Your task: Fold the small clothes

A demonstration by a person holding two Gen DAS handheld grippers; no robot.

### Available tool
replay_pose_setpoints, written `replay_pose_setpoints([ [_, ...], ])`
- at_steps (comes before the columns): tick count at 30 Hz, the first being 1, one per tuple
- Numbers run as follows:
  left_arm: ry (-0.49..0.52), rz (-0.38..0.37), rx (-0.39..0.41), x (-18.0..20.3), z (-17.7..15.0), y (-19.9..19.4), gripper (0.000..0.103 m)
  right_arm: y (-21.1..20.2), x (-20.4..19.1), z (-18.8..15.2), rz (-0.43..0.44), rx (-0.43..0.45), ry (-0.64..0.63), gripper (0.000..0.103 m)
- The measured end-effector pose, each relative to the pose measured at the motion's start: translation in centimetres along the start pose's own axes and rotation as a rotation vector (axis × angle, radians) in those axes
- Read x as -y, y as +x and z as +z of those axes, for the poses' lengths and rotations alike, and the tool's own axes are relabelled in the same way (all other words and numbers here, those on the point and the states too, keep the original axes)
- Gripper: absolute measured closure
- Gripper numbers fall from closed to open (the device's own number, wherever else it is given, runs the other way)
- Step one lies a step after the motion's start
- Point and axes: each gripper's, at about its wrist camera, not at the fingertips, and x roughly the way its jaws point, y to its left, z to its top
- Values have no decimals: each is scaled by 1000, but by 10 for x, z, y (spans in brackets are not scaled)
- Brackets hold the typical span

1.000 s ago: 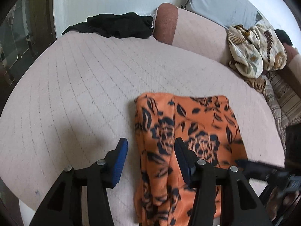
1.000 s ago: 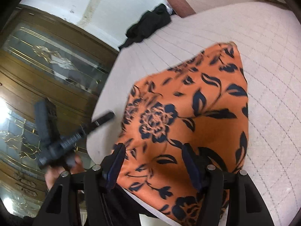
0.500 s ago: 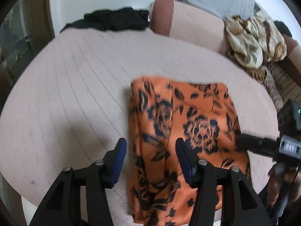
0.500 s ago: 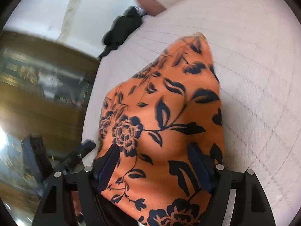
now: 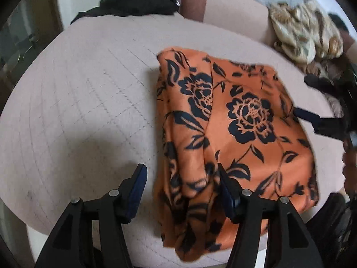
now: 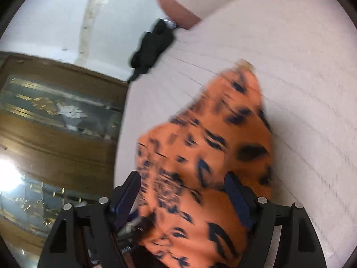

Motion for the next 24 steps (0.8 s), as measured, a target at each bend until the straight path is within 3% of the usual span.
replay_pose_setpoints([
  [3, 48, 6, 77, 9, -1, -23, 41, 10, -4, 24, 20, -9, -11, 22],
  [5, 65, 27, 45, 11, -4, -14, 41, 29, 14, 41, 15, -36, 31, 23],
  [6, 64, 44, 2, 8, -6, 0, 37, 39, 28, 48, -21, -37, 64, 24],
  [7, 30, 26, -46, 0, -9, 15, 36, 41, 39, 50, 2, -22, 132, 24],
  [9, -29, -12, -40, -8, -8, 12, 36, 30, 36, 52, 81, 12, 189, 22],
  [11, 10, 10, -24, -4, -8, 9, 36, 22, 24, 54, 121, 41, 119, 20],
  [14, 13, 19, -34, -1, -4, 10, 35, 38, 43, 61, -19, 6, 125, 17],
  [16, 2, 27, -31, 3, -2, 4, 35, 27, 51, 52, 25, 51, 193, 18],
  [19, 13, 31, -1, 0, -8, -15, 35, -3, 26, 31, 54, 73, 95, 18],
  [24, -6, 20, 19, 2, -11, -28, 35, -30, 25, -17, -83, 49, -2, 18],
])
